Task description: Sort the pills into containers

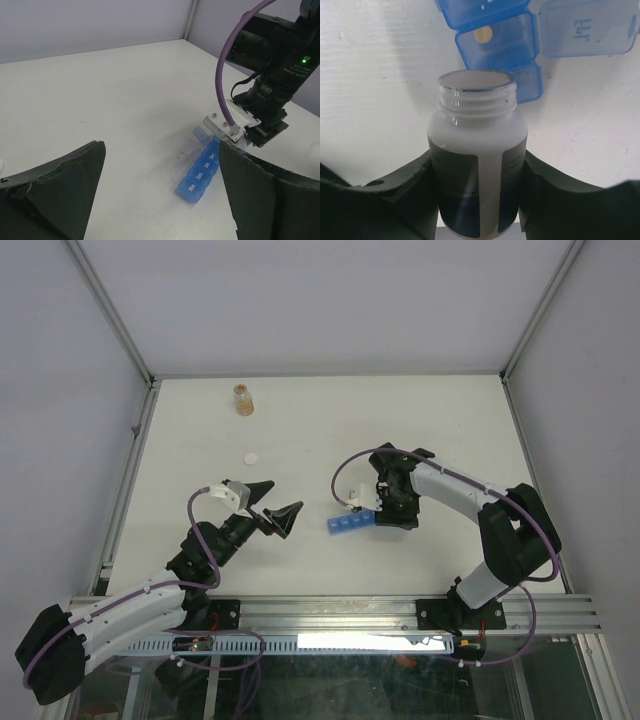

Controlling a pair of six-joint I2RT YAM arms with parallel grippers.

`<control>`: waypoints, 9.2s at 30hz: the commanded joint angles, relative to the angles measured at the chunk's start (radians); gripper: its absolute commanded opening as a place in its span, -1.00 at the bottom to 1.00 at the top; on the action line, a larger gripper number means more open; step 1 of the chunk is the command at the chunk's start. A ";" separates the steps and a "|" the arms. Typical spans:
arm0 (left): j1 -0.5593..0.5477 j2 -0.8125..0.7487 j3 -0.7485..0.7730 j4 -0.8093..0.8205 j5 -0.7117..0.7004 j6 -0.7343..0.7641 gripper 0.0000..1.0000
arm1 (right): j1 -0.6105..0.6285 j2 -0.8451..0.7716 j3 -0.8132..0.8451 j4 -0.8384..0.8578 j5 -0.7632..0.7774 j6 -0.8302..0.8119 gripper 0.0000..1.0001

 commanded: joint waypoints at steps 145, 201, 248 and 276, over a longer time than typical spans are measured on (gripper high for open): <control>0.560 1.320 1.286 -1.182 0.022 -0.046 0.07 | -0.385 -0.710 -0.443 1.502 -1.248 1.086 -1.00; 0.204 0.671 0.633 -0.057 0.947 -0.670 -0.45 | -0.114 -0.525 -0.123 0.446 -0.851 0.357 -1.00; 0.005 0.678 0.816 -0.596 0.707 -0.431 -0.49 | -0.055 -0.436 -0.051 0.368 -0.756 0.388 -1.00; -0.061 0.699 0.786 -0.531 1.109 0.251 -0.57 | -0.159 -0.509 -0.070 0.360 -1.088 0.385 -1.00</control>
